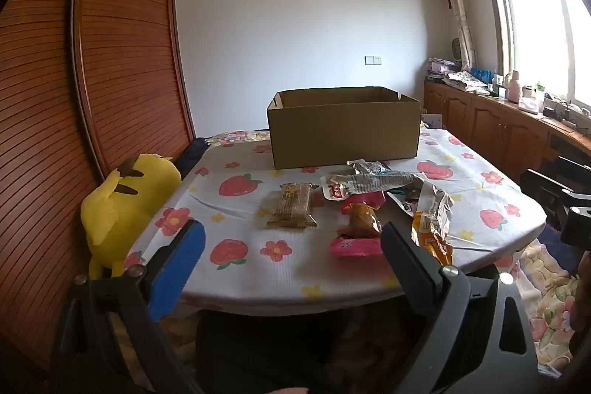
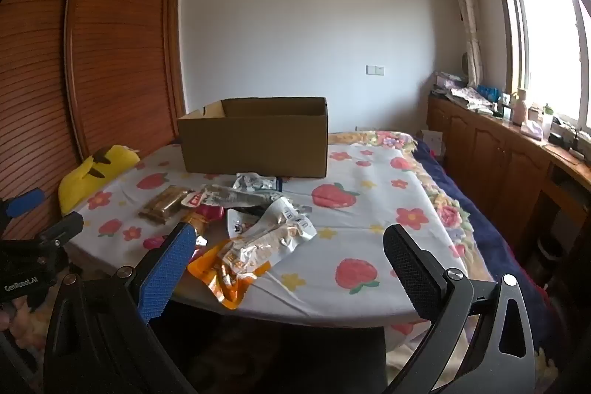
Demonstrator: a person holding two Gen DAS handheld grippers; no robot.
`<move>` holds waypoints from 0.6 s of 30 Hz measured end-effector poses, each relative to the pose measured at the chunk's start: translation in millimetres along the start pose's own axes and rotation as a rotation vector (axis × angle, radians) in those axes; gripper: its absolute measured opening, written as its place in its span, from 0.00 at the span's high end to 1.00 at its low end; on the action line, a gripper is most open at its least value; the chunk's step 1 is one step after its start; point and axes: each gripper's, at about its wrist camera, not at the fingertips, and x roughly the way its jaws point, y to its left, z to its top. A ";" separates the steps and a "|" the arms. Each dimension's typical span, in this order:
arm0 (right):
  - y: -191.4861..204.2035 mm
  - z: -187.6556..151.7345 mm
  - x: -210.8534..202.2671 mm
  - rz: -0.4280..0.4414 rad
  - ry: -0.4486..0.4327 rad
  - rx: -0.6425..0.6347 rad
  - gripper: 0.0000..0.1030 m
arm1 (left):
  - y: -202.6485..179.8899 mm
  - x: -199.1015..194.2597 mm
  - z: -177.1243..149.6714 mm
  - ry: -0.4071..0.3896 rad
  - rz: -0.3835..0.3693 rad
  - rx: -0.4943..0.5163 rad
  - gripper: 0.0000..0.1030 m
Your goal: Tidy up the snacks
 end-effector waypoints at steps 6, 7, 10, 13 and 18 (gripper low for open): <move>-1.9 0.5 -0.7 -0.007 0.004 -0.002 0.00 | 0.1 0.0 0.0 0.000 -0.001 -0.002 0.06; -0.4 0.4 -1.0 -0.008 0.005 -0.012 0.00 | 0.3 0.2 0.0 -0.001 -0.002 -0.003 0.06; -0.4 0.1 -1.0 -0.010 0.004 -0.012 0.00 | 0.5 1.3 0.5 -0.003 -0.001 -0.005 0.06; -0.9 -0.2 -0.1 -0.012 0.004 -0.012 0.00 | 1.1 0.3 3.4 -0.005 0.000 -0.004 0.06; -2.2 -1.6 -2.7 -0.011 0.001 -0.008 0.00 | -0.6 -0.3 2.0 -0.010 -0.004 -0.006 0.06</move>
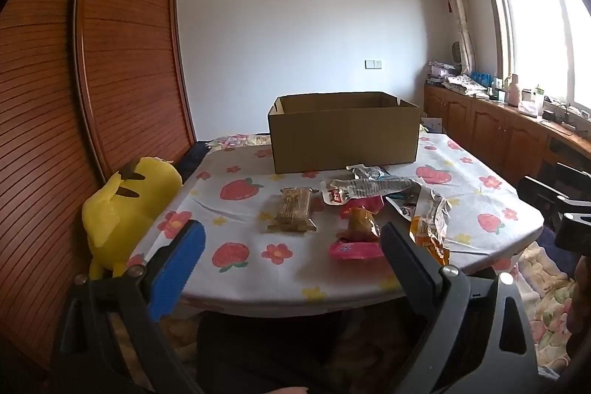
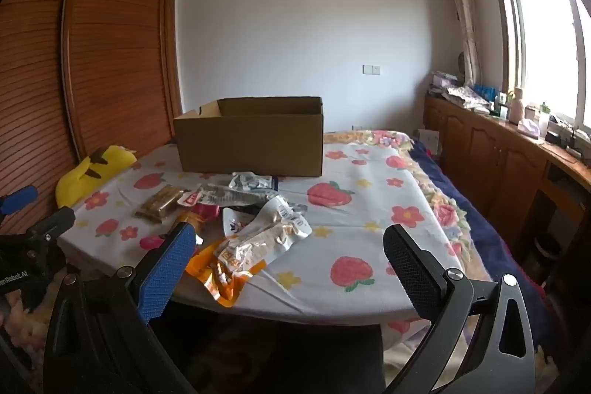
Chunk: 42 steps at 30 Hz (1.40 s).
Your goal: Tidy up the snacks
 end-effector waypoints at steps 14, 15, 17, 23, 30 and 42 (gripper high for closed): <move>0.1 0.3 -0.6 -0.002 -0.001 0.003 0.00 | 1.9 -9.2 5.6 -0.020 0.002 0.005 0.06; 0.4 0.5 0.0 -0.002 -0.001 0.003 0.00 | 2.0 -9.1 5.9 -0.019 0.002 0.004 0.06; 0.2 0.5 0.2 -0.003 -0.001 0.004 0.00 | 1.9 -9.2 5.9 -0.019 0.000 0.004 0.06; 0.0 0.8 -1.9 -0.005 -0.002 0.003 0.00 | 2.8 -10.2 8.1 -0.024 0.001 0.003 0.06; -2.0 0.5 -3.4 -0.004 -0.002 0.004 0.00 | 3.1 -10.0 9.0 -0.026 0.001 0.004 0.06; -0.3 0.7 -2.8 -0.005 -0.004 0.003 0.00 | 1.9 -10.5 7.7 -0.027 0.002 0.004 0.06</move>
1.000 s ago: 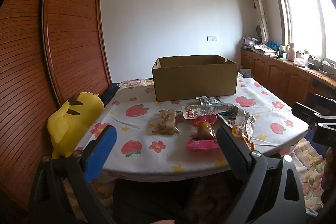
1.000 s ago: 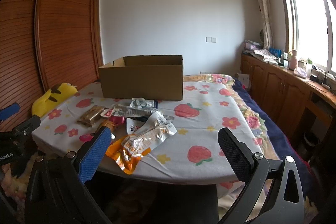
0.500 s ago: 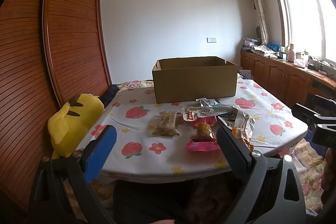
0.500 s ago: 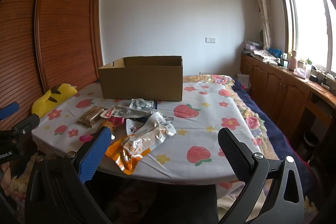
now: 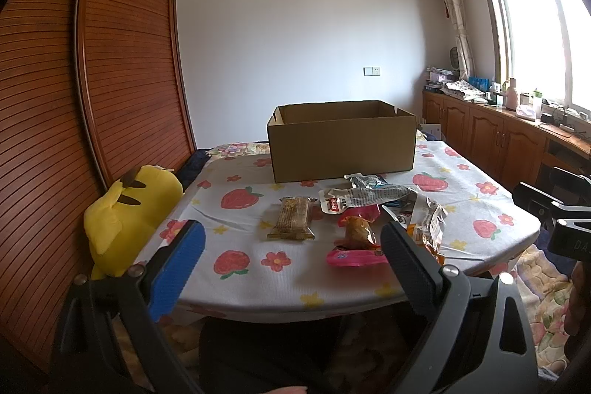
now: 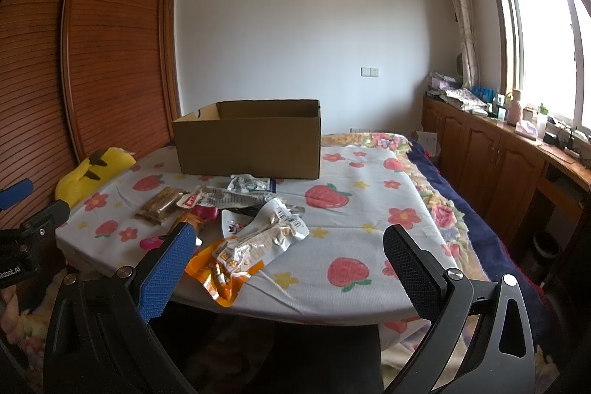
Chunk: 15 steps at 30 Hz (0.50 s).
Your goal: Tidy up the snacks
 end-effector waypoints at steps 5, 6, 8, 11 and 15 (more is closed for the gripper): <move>-1.0 0.5 -1.1 0.000 0.000 0.001 0.00 | -0.4 0.0 0.6 -0.001 0.000 0.001 0.06; -0.9 0.4 -1.0 -0.001 -0.001 0.001 0.00 | -0.4 -0.1 0.4 -0.001 -0.001 0.000 0.06; -0.9 0.4 -1.0 -0.001 -0.001 0.001 0.00 | -0.6 0.0 0.4 -0.001 0.000 0.001 0.06; -0.8 0.3 -1.1 -0.001 -0.001 0.000 0.00 | -0.7 -0.1 0.2 -0.002 0.000 0.001 0.06; -0.7 0.3 -1.2 0.000 -0.001 0.001 0.00 | -0.7 -0.3 -0.1 -0.002 0.000 0.001 0.06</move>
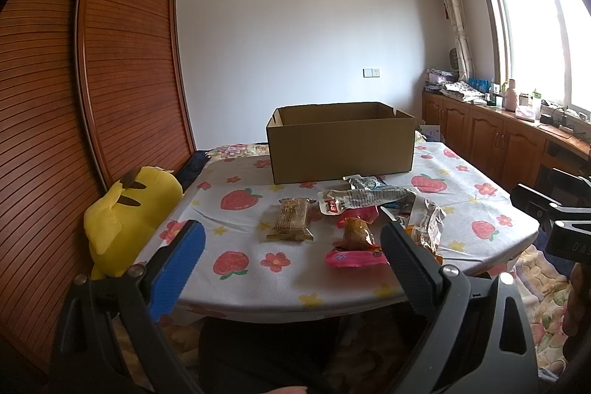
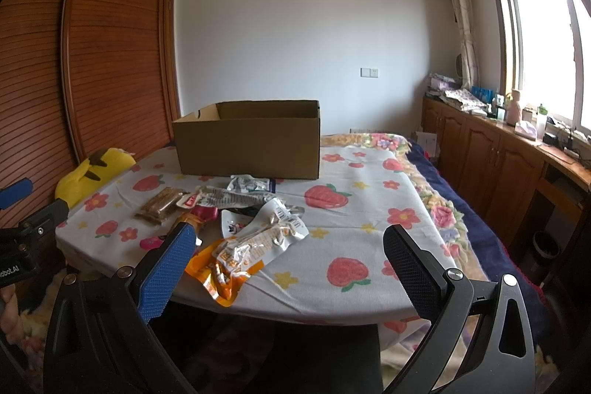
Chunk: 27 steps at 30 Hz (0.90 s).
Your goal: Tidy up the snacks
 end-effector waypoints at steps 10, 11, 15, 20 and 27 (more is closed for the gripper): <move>0.1 -0.7 -0.2 -0.001 -0.001 0.000 0.00 | -0.4 0.3 0.0 0.001 0.000 0.001 0.06; -0.7 2.0 -2.5 -0.002 0.000 0.000 0.00 | -0.4 0.2 0.2 0.002 -0.001 0.001 0.06; -1.6 1.5 -2.5 -0.002 0.000 0.000 0.00 | -1.7 3.5 2.9 0.012 -0.004 0.001 0.06; -1.1 1.2 0.4 0.003 0.011 -0.001 0.00 | -5.3 11.1 -1.3 0.026 -0.008 0.002 0.06; 7.2 0.5 33.2 0.069 0.076 -0.033 0.00 | -6.8 48.6 -3.0 0.099 -0.050 0.005 0.06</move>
